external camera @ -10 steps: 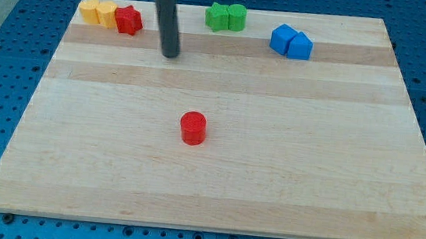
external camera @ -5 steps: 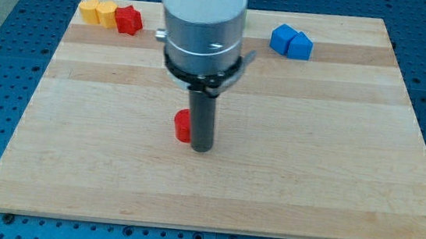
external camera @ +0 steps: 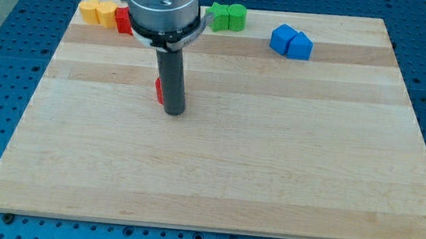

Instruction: Move the red circle below the yellow hexagon

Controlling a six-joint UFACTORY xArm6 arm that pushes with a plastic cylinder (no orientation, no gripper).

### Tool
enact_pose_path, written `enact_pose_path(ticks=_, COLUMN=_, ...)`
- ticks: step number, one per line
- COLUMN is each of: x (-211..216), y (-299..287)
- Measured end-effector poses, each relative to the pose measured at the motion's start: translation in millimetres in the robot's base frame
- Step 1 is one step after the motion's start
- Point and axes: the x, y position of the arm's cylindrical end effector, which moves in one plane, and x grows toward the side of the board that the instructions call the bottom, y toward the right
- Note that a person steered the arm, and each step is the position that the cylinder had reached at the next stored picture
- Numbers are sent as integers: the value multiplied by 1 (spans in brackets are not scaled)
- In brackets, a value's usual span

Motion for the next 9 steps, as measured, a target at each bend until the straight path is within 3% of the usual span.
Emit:
enact_pose_path(ticks=5, x=-58, y=-23)
enact_pose_path(ticks=7, x=-59, y=-69)
enact_pose_path(ticks=9, x=-60, y=-55)
